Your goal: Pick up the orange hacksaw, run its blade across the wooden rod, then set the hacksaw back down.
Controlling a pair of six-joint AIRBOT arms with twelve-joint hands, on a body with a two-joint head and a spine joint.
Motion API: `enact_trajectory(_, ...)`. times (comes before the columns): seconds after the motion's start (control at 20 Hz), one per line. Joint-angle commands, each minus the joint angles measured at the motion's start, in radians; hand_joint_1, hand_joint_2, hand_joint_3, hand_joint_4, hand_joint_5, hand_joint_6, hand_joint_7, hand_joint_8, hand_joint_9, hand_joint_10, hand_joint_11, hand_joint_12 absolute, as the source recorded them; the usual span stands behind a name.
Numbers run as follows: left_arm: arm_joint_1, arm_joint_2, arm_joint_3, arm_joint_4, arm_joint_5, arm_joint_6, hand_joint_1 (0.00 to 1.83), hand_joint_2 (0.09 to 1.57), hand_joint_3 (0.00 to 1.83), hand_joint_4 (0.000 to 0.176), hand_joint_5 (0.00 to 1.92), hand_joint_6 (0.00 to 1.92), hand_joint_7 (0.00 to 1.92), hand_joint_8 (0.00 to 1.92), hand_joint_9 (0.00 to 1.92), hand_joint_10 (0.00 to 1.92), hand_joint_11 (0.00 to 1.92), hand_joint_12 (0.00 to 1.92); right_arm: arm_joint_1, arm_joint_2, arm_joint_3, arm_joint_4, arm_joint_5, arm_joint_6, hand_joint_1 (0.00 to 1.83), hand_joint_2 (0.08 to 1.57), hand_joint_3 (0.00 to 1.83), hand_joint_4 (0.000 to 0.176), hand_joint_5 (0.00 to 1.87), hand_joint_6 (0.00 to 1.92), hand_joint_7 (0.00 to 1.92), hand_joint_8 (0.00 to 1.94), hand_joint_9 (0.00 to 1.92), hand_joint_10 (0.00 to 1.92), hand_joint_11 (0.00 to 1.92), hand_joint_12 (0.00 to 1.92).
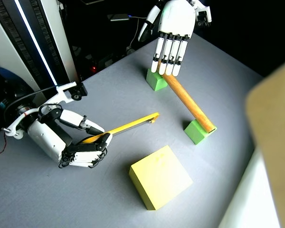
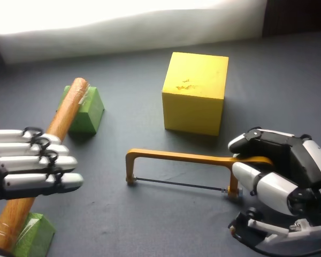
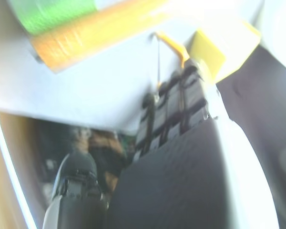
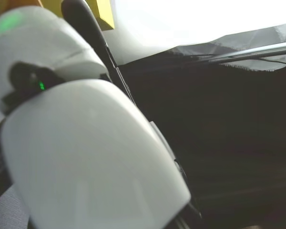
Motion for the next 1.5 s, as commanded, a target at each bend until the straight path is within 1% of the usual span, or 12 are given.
enact_trajectory(0.0,-0.018,0.0,0.004,-0.055,-0.101,0.012,0.0,1.22,0.0,0.0,0.08,0.0,0.06,0.0,0.03,0.0,0.0,0.14,-0.001,-0.002,0.003,-0.094,0.1,0.023,1.37,1.15,0.0,0.0,0.85,1.03,0.93,1.06,0.86,1.37,0.62,1.51)
enact_trajectory(0.25,-0.033,-0.002,0.015,-0.089,-0.226,0.035,0.0,1.22,0.0,0.0,0.06,0.0,0.03,0.0,0.01,0.0,0.0,0.1,-0.018,0.0,0.004,-0.157,0.1,0.045,1.18,1.22,0.0,0.0,0.72,1.29,0.86,1.27,0.71,1.0,0.52,1.57)
enact_trajectory(0.35,-0.035,0.005,0.013,-0.091,-0.268,0.035,0.0,1.23,0.0,0.0,0.06,0.0,0.04,0.0,0.01,0.0,0.0,0.1,-0.016,0.019,0.004,-0.206,0.085,0.066,1.09,1.24,0.0,0.0,0.73,1.34,0.78,0.35,0.68,0.69,0.39,1.52)
enact_trajectory(0.4,-0.035,0.006,0.014,-0.091,-0.284,0.035,0.0,1.23,0.0,0.0,0.06,0.0,0.04,0.0,0.01,0.0,0.0,0.1,-0.015,0.03,0.003,-0.226,0.083,0.074,1.09,1.24,0.0,0.0,0.73,1.34,0.78,0.35,0.68,0.69,0.39,1.52)
enact_trajectory(0.45,-0.035,0.006,0.015,-0.091,-0.307,0.035,0.0,1.23,0.0,0.0,0.07,0.0,0.04,0.0,0.01,0.0,0.0,0.1,-0.011,0.05,0.003,-0.258,0.083,0.082,0.94,1.2,0.0,0.0,0.43,0.59,0.51,0.1,0.45,0.42,0.16,1.46)
enact_trajectory(0.6,-0.038,0.001,0.021,-0.09,-0.329,0.034,0.0,1.23,0.0,0.0,0.06,0.0,0.03,0.0,0.01,0.0,0.0,0.08,0.017,0.101,0.003,-0.315,0.079,0.088,0.73,1.11,0.0,0.0,0.18,0.0,0.15,0.0,0.19,0.01,0.0,0.62)
enact_trajectory(0.95,-0.039,-0.009,0.024,-0.09,-0.356,0.029,0.0,1.25,0.01,0.022,0.09,0.02,0.02,0.01,0.02,0.01,0.03,0.04,0.179,0.281,-0.106,-0.413,-0.071,0.052,0.59,1.05,0.0,0.0,0.08,0.01,0.04,0.01,0.04,0.01,0.0,0.27)
enact_trajectory(1.05,-0.039,-0.009,0.023,-0.09,-0.357,0.028,0.04,1.24,0.0,0.052,0.14,0.0,0.06,0.0,0.07,0.0,0.01,0.21,0.211,0.313,-0.135,-0.428,-0.116,0.038,0.57,1.06,0.0,0.0,0.22,0.01,0.22,0.01,0.21,0.03,0.0,0.82)
enact_trajectory(1.2,-0.039,-0.011,0.024,-0.09,-0.357,0.028,0.16,1.24,0.0,0.036,0.25,0.0,0.19,0.0,0.25,0.01,0.0,0.65,0.219,0.352,-0.138,-0.557,-0.199,0.053,0.57,1.06,0.0,0.0,0.6,0.03,0.67,0.04,0.68,0.13,0.29,1.28)
enact_trajectory(1.3,-0.039,-0.011,0.023,-0.09,-0.357,0.028,0.19,1.27,0.0,0.0,0.43,0.01,0.45,0.02,0.51,0.05,0.09,1.02,0.226,0.367,-0.089,-0.729,-0.262,0.104,0.55,1.1,0.0,0.0,0.82,0.06,0.91,0.12,0.68,0.87,0.49,1.61)
enact_trajectory(1.4,-0.039,-0.013,0.021,-0.09,-0.357,0.028,0.29,1.3,0.0,0.0,0.77,0.16,0.84,0.12,0.78,0.27,0.3,1.21,0.275,0.371,0.015,-1.037,-0.31,0.151,0.62,1.12,0.0,0.0,0.81,0.78,0.8,1.22,0.78,1.52,0.77,1.8)
enact_trajectory(1.45,-0.039,-0.013,0.019,-0.09,-0.357,0.028,0.4,1.3,0.0,0.0,0.68,0.93,0.89,0.6,0.8,0.78,0.47,1.38,0.315,0.367,0.069,-1.242,-0.342,0.213,0.6,1.16,0.0,0.0,0.71,1.22,0.83,1.59,0.88,1.77,0.91,1.9)
